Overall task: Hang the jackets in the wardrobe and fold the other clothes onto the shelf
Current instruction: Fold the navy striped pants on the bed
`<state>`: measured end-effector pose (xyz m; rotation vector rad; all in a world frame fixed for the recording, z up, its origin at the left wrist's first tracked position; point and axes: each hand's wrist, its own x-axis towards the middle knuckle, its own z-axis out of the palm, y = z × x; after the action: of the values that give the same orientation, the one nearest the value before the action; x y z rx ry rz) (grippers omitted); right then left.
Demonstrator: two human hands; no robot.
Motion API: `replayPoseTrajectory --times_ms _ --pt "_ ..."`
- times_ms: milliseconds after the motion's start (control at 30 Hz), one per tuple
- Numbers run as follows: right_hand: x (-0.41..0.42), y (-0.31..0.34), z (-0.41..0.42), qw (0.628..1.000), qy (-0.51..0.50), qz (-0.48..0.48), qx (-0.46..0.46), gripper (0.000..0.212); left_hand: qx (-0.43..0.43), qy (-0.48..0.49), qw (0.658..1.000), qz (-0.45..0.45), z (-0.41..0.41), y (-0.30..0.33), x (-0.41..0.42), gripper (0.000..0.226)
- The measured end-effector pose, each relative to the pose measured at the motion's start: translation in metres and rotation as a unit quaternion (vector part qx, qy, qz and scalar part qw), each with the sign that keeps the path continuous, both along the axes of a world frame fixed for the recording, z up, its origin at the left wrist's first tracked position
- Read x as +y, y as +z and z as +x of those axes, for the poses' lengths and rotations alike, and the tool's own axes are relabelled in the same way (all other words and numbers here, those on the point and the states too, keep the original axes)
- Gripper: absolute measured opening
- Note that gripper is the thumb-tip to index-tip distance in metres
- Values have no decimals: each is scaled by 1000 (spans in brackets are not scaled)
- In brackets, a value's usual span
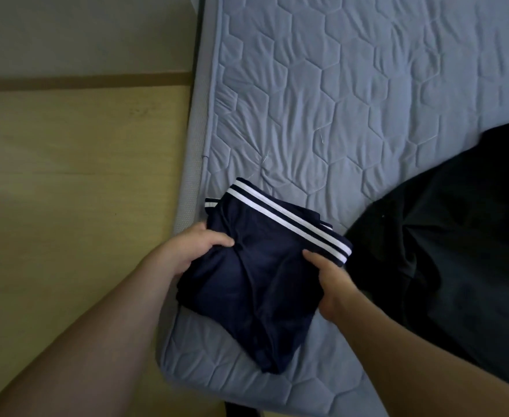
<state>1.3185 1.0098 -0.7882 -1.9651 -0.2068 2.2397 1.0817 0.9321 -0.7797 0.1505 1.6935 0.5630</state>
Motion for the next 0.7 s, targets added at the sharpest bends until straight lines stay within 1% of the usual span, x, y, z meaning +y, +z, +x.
replayPoseTrajectory --times_ms 100,167,233,300,367,433,467,533,567,633,700 --pt "20 1 1 999 26 39 8 30 4 -29 1000 -12 -9 11 2 39" --pt "27 3 -4 996 58 37 47 31 42 -47 998 -15 -10 12 0 45" --pt "30 7 -9 992 101 23 77 34 53 -50 997 -18 -5 12 -4 48" --pt "30 12 -12 988 118 28 94 40 40 -7 999 -6 0 20 -10 49" --pt "29 24 -14 986 99 48 129 46 26 54 998 27 5 44 -18 55" --pt "29 49 -25 976 93 78 180 44 11 111 991 79 2 84 -27 68" --pt "30 67 -34 970 101 94 199 44 6 134 985 108 -2 109 -33 70" --pt "29 116 -59 956 134 116 233 47 6 173 973 150 -16 170 -50 64" --pt "28 152 -77 945 161 127 255 48 17 191 968 161 -28 212 -65 60" --pt "24 212 -112 921 207 147 296 46 19 225 961 161 -47 280 -91 50" --pt "9 293 -158 888 261 165 341 46 40 274 947 164 -71 369 -128 40"
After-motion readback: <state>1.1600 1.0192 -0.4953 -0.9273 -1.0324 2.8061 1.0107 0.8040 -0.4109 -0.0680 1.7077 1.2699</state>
